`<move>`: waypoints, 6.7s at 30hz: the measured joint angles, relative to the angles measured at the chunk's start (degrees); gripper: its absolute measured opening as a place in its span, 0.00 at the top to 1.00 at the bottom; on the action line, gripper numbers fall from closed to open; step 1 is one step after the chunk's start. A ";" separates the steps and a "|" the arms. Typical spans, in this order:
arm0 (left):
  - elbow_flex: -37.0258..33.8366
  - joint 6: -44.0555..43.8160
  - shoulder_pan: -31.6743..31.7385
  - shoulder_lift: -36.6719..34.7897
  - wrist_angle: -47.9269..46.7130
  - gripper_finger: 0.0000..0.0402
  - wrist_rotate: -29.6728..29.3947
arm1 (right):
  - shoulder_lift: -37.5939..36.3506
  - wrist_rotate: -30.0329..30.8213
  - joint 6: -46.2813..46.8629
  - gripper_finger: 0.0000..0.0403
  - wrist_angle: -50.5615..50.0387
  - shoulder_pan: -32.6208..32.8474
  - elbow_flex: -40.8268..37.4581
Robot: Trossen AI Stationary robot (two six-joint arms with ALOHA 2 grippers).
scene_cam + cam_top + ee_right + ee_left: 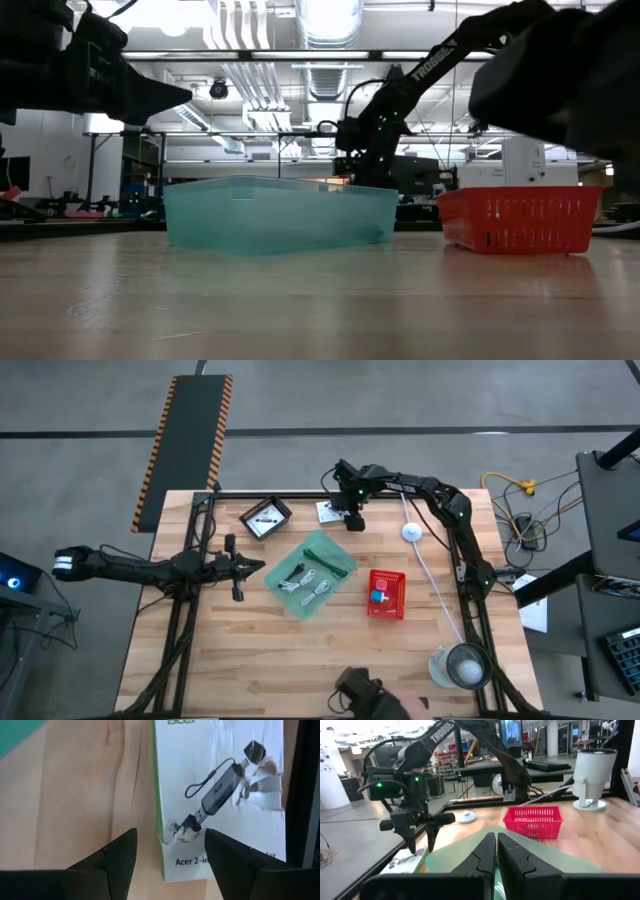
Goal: Pick and place items into bin
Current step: Put the white card reader box into the black bin
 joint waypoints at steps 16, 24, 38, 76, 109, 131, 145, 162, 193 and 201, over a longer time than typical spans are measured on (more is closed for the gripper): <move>0.04 0.02 0.01 0.15 0.09 1.00 -0.02 | 0.63 -2.23 -3.47 0.51 -2.36 0.56 0.27; 0.04 0.02 0.02 0.15 0.09 1.00 -0.04 | 0.65 -2.45 -2.84 0.58 -3.23 0.12 0.10; 0.04 0.01 0.02 0.41 0.10 1.00 -0.02 | 0.50 1.43 5.72 0.67 -13.92 -0.56 -0.01; 0.04 -0.04 0.00 1.53 0.12 1.00 0.04 | -2.29 10.81 5.57 0.98 -10.68 3.09 -3.39; 0.03 -0.04 0.00 1.81 0.07 1.00 -0.02 | -9.36 9.36 7.73 0.98 -12.83 3.53 -5.33; 0.00 -0.04 0.00 1.81 0.09 1.00 0.00 | -9.40 4.98 10.76 0.98 -15.63 3.66 -12.73; -0.04 -0.04 0.00 1.81 0.07 1.00 0.00 | -9.42 4.92 10.97 0.73 -15.45 3.68 -11.65; -0.07 -0.04 0.00 1.85 -0.51 1.00 -0.02 | -9.53 9.22 9.75 0.54 -2.36 -1.39 -6.81; -0.09 -0.02 0.01 1.84 -0.43 1.00 -0.02 | -8.81 3.57 6.13 0.55 0.57 -3.85 -11.81; -0.09 -0.02 0.02 1.81 -0.41 1.00 -0.01 | -6.01 3.55 5.99 0.55 -0.55 -4.08 -11.71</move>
